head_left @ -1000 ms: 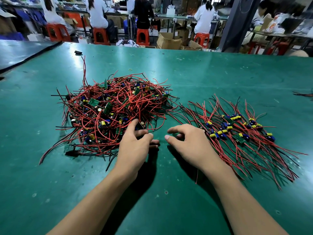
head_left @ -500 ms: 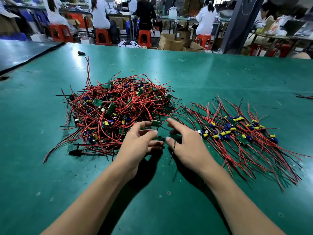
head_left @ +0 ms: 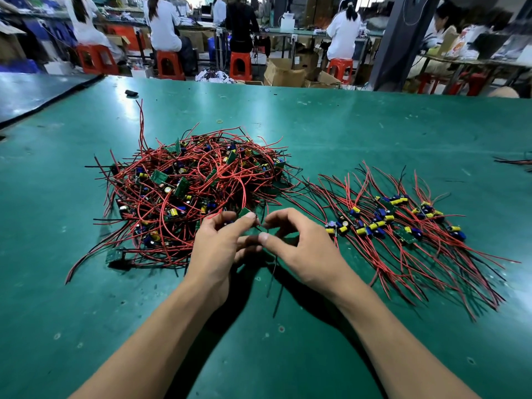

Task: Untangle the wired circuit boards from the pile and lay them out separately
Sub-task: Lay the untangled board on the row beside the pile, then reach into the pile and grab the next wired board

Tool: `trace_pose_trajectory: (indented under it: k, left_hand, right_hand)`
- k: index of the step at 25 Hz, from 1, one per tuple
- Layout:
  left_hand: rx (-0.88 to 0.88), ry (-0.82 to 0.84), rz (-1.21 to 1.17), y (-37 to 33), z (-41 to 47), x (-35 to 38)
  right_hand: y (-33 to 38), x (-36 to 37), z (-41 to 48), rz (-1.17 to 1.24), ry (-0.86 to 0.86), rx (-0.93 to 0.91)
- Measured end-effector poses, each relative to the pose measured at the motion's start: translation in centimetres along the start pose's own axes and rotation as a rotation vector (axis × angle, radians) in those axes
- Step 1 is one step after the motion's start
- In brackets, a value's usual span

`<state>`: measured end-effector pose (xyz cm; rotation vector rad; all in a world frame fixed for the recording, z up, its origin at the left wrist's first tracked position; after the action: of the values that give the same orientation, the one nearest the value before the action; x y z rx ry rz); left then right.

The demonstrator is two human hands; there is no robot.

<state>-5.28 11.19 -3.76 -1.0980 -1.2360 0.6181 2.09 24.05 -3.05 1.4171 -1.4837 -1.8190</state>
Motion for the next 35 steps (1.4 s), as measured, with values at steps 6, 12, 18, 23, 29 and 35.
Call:
trace_pose_trajectory:
  k: [6,12,18,23,29,35]
  left_hand:
    - [0.024,0.065,0.048,-0.2,-0.3,0.4]
    - [0.151,0.406,0.297,0.2,-2.2,2.0]
    - [-0.103,0.535,0.097,0.2,-2.6,3.2]
    - [-0.165,0.565,-0.052,-0.5,-2.3,2.3]
    - [-0.255,0.548,-0.047,0.2,-2.0,2.0]
    - [-0.104,0.507,0.102,0.4,-1.9,2.0]
  right_hand:
    - [0.1,0.4,0.0,-0.010,0.133,-0.024]
    - [-0.5,-1.7,1.3,0.268,-0.041,0.075]
    - [-0.1,-1.2,0.6,0.657,0.458,0.244]
    - [0.6,-0.4,-0.2,0.754,0.642,0.211]
    - [0.0,-1.4,0.0,0.634,0.624,0.102]
    - [-0.7,-2.8,1.1,0.345,0.280,0.057]
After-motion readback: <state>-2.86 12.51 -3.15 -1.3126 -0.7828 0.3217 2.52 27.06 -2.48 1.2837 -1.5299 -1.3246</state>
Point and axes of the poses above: each hand's wrist, its own z-axis towards the middle knuckle, its own x-axis out of the palm, y = z × x, the point moved 4 cm from there along z, towards the middle knuckle, and after that the axes turned 14 degrees about x, right-handed, at the moved point
